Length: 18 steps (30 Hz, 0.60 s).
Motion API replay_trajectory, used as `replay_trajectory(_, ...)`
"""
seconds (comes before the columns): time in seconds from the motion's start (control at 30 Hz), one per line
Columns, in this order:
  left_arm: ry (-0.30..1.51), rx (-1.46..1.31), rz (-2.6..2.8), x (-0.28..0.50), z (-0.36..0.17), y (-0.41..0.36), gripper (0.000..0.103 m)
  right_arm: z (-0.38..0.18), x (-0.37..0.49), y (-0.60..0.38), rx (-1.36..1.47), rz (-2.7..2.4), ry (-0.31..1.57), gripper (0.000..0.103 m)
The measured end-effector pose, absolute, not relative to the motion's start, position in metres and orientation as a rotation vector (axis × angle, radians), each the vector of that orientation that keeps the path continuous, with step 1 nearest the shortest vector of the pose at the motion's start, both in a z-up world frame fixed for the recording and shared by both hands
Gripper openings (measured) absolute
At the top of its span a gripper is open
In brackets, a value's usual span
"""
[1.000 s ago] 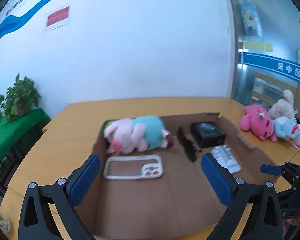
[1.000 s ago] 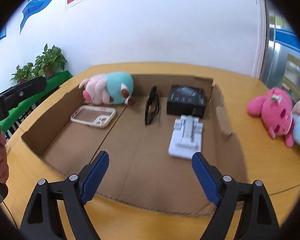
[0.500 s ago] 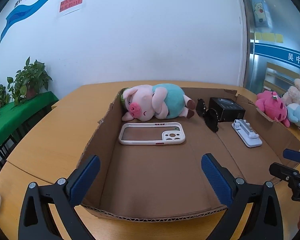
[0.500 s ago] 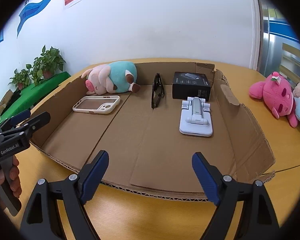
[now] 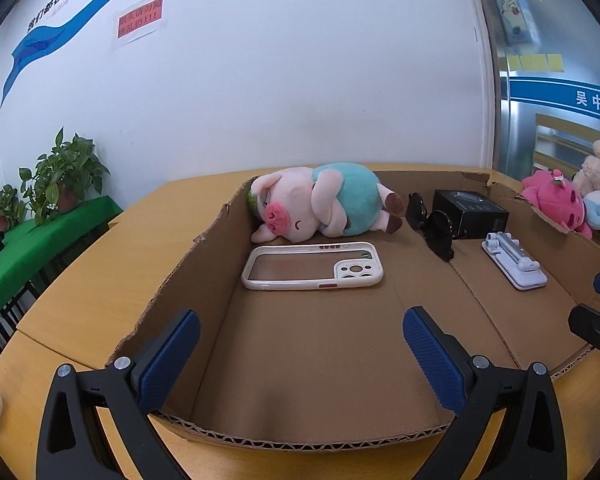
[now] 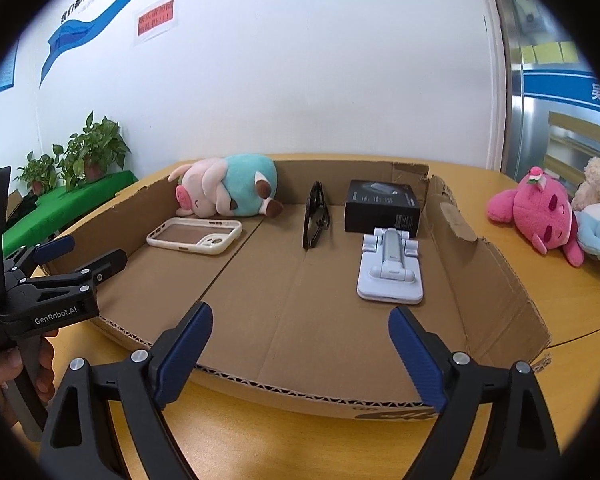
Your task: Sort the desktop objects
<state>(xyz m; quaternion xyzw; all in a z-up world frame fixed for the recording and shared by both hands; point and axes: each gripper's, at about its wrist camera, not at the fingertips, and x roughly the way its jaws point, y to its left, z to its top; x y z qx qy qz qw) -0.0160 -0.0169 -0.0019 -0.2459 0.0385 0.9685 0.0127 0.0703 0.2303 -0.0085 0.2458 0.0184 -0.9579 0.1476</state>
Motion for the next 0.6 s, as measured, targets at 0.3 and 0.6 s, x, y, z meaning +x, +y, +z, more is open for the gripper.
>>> replay_trajectory(0.3, 0.127, -0.808, 3.08, -0.0227, -0.0043, -0.0125, 0.103, -0.0105, 0.0659, 0.2342, 0.705, -2.779, 0.042, 0.103)
replay_trajectory(0.6, 0.126, -0.808, 3.081, -0.0225, -0.0043, -0.0122, 0.103, -0.0102, 0.0653, 0.2341, 0.705, -2.778, 0.043, 0.103)
